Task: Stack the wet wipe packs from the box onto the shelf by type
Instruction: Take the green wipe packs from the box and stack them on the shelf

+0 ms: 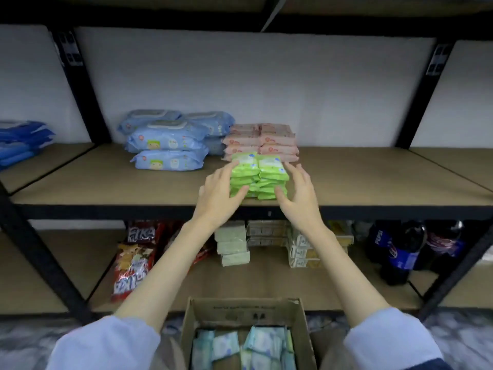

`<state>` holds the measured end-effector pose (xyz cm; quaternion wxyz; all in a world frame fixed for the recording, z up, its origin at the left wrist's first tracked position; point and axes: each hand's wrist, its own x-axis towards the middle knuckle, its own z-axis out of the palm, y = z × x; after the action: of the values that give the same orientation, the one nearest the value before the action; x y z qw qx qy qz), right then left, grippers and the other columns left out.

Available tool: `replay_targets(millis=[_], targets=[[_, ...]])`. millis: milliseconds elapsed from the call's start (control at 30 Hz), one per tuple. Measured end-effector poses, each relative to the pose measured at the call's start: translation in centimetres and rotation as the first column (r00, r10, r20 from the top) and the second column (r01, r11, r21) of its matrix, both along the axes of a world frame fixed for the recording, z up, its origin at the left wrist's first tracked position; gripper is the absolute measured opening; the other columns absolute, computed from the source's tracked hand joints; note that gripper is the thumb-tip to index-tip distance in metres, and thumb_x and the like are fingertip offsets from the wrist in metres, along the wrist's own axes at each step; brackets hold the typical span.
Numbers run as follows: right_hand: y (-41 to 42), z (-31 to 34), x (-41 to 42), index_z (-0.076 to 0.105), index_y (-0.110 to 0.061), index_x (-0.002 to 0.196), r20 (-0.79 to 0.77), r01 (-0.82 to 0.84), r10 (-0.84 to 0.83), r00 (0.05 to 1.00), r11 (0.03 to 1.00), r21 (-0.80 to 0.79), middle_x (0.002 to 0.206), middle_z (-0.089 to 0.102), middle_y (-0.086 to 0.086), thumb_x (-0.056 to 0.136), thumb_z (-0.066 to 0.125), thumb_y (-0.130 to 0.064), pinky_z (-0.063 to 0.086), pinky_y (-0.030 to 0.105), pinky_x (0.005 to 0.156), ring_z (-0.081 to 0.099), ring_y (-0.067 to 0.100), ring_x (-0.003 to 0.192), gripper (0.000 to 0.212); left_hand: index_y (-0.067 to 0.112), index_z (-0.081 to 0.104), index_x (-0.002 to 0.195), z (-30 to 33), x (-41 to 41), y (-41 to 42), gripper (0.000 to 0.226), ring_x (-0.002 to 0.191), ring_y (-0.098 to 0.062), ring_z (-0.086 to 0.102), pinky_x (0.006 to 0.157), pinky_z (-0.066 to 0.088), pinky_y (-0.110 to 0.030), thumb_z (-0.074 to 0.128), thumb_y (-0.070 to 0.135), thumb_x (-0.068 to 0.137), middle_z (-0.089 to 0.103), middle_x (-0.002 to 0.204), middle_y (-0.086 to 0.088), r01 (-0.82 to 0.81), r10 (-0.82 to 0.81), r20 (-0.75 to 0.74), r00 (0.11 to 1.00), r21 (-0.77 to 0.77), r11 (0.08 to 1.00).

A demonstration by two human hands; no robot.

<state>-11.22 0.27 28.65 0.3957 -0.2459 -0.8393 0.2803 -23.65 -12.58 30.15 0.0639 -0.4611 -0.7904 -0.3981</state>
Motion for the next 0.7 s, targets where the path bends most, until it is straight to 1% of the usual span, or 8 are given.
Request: replay_targets(millis=[67,200,367,433,500,567,633,700], targets=[[-1.7,-2.2,1.6,0.035,-0.016,0.142,0.042,-0.016,0.016,0.999,1.000,0.000,0.150,0.029,0.011,0.091,0.054,-0.017,0.021,0.033,0.111,0.021,0.021,0.142,0.054,0.026,0.028,0.141,-2.1,1.9,-1.6,0.054,0.129,-0.022,0.035,0.104,0.029,-0.042,0.050,0.034,0.093,0.042,0.140,0.001,-0.009,0.009,-0.002,1.000,-0.049,0.999],[-4.2,-8.3,3.7,0.035,-0.018,0.142,0.214,-0.048,0.081,0.973,0.987,-0.156,0.147,0.034,0.006,0.093,0.052,-0.019,0.029,0.031,0.107,0.032,0.020,0.136,0.051,0.027,0.027,0.141,-8.5,4.0,-3.3,0.053,0.126,-0.023,0.040,0.102,0.033,-0.043,0.049,0.036,0.093,0.047,0.136,0.002,0.040,-0.010,0.126,0.992,-0.237,0.971],[-5.7,-16.6,5.6,0.036,-0.019,0.140,0.454,0.024,0.169,0.875,0.921,-0.389,0.139,0.043,0.010,0.092,0.051,-0.014,0.036,0.024,0.087,0.050,0.023,0.113,0.050,0.026,0.029,0.139,-17.0,5.8,-4.3,0.050,0.124,-0.023,0.044,0.104,0.034,-0.045,0.049,0.032,0.094,0.052,0.131,0.003,0.104,0.048,0.336,0.941,-0.419,0.902],[-6.1,-20.0,6.5,0.038,-0.015,0.139,0.541,0.114,0.194,0.818,0.868,-0.484,0.133,0.050,0.014,0.092,0.051,-0.012,0.040,0.026,0.087,0.054,0.027,0.111,0.049,0.023,0.030,0.140,-20.5,6.3,-5.0,0.051,0.123,-0.022,0.046,0.104,0.036,-0.042,0.051,0.029,0.094,0.053,0.130,0.000,0.165,0.069,0.451,0.890,-0.459,0.873],[-6.5,-23.2,7.4,0.040,-0.012,0.137,0.614,0.217,0.208,0.761,0.811,-0.544,0.125,0.057,0.017,0.092,0.052,-0.012,0.044,0.033,0.090,0.055,0.030,0.109,0.048,0.018,0.031,0.140,-24.6,6.2,-6.3,0.050,0.119,-0.025,0.051,0.098,0.041,-0.037,0.051,0.024,0.094,0.055,0.127,-0.006,0.227,0.126,0.543,0.830,-0.536,0.813],[-7.2,-26.0,8.2,0.040,-0.009,0.136,0.664,0.320,0.221,0.715,0.740,-0.591,0.115,0.059,0.018,0.091,0.053,-0.012,0.044,0.030,0.075,0.055,0.026,0.096,0.047,0.013,0.030,0.139,-28.7,5.9,-7.6,0.050,0.112,-0.029,0.054,0.090,0.044,-0.036,0.050,0.017,0.094,0.057,0.122,-0.013,0.269,0.213,0.563,0.798,-0.650,0.711],[-8.0,-28.6,8.8,0.039,-0.005,0.138,0.676,0.391,0.253,0.692,0.655,-0.646,0.123,0.057,0.021,0.092,0.050,-0.008,0.041,0.024,0.062,0.054,0.025,0.094,0.047,0.011,0.031,0.139,-31.5,5.9,-8.5,0.047,0.104,-0.031,0.055,0.079,0.044,-0.032,0.046,0.010,0.094,0.056,0.116,-0.016,0.285,0.295,0.576,0.763,-0.708,0.646],[-8.6,-31.1,9.6,0.037,0.000,0.138,0.677,0.437,0.280,0.681,0.586,-0.682,0.120,0.056,0.022,0.092,0.050,-0.004,0.047,0.025,0.071,0.054,0.027,0.095,0.048,0.009,0.032,0.137,-33.3,6.0,-8.9,0.044,0.099,-0.032,0.055,0.071,0.040,-0.030,0.044,0.008,0.094,0.054,0.116,-0.020,0.309,0.309,0.594,0.743,-0.714,0.628]])
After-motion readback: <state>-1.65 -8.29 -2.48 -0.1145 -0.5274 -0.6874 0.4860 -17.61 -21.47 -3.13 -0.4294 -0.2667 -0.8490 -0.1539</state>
